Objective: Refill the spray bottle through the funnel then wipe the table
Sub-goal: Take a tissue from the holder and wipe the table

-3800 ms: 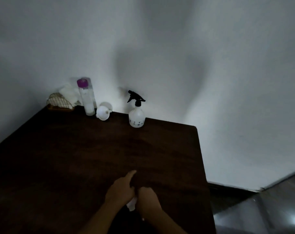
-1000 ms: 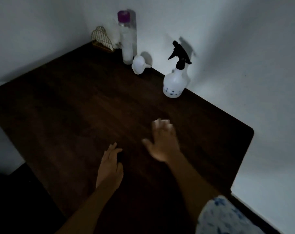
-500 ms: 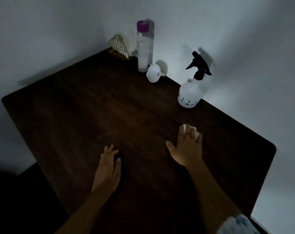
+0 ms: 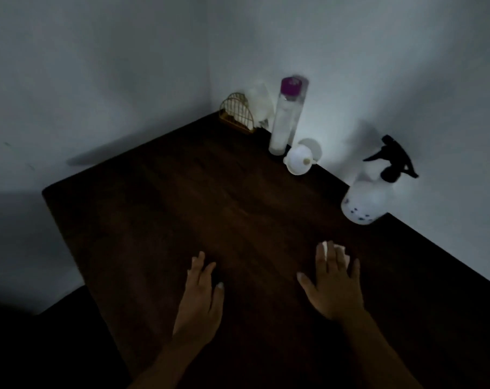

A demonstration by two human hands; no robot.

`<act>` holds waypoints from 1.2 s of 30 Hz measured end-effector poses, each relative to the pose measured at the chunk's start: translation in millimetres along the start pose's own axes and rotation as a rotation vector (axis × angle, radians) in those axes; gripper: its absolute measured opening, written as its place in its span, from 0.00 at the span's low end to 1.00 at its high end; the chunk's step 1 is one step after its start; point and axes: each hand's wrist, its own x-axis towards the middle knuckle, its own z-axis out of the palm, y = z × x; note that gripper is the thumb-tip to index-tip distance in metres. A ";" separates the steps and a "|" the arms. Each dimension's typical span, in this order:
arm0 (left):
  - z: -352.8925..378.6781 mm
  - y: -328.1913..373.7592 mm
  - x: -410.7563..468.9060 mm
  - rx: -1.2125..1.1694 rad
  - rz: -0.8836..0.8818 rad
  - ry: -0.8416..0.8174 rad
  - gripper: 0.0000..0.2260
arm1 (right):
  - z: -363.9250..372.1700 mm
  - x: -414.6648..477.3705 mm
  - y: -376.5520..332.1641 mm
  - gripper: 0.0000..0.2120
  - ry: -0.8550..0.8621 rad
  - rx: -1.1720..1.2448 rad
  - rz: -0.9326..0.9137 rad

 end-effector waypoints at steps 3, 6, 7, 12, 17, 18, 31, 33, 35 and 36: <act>-9.9 -12.2 16.7 -0.028 -0.005 0.019 0.23 | -17.7 49.9 -59.9 0.42 0.024 0.028 -0.069; -23.8 -27.0 36.1 0.003 0.014 0.055 0.25 | -20.6 35.3 -144.4 0.40 0.000 0.133 -0.373; -29.6 -32.0 43.5 0.012 0.007 0.053 0.26 | -17.1 17.2 -168.6 0.39 -0.035 0.167 -0.485; -54.8 -54.1 84.4 0.040 -0.035 0.074 0.23 | 13.7 -34.2 -171.2 0.42 -0.039 -0.060 -0.784; -61.9 -62.4 107.4 0.098 0.005 0.090 0.26 | -13.5 80.7 -104.7 0.44 0.068 -0.052 -0.222; -61.1 -63.4 108.5 0.097 0.013 0.101 0.29 | -21.8 104.7 -109.2 0.44 0.027 -0.016 -0.127; -114.0 -115.3 150.7 0.065 -0.009 0.164 0.19 | -2.1 68.6 -249.0 0.39 0.046 0.017 -0.698; -114.1 -117.3 153.6 0.059 -0.010 0.136 0.19 | -12.2 114.8 -216.9 0.40 0.071 -0.030 -0.464; -112.2 -115.3 155.7 0.062 0.003 0.138 0.20 | -29.5 167.5 -198.8 0.40 0.010 -0.049 -0.215; -112.5 -114.5 157.1 0.062 0.007 0.141 0.20 | -36.9 191.5 -201.3 0.39 -0.002 -0.056 -0.155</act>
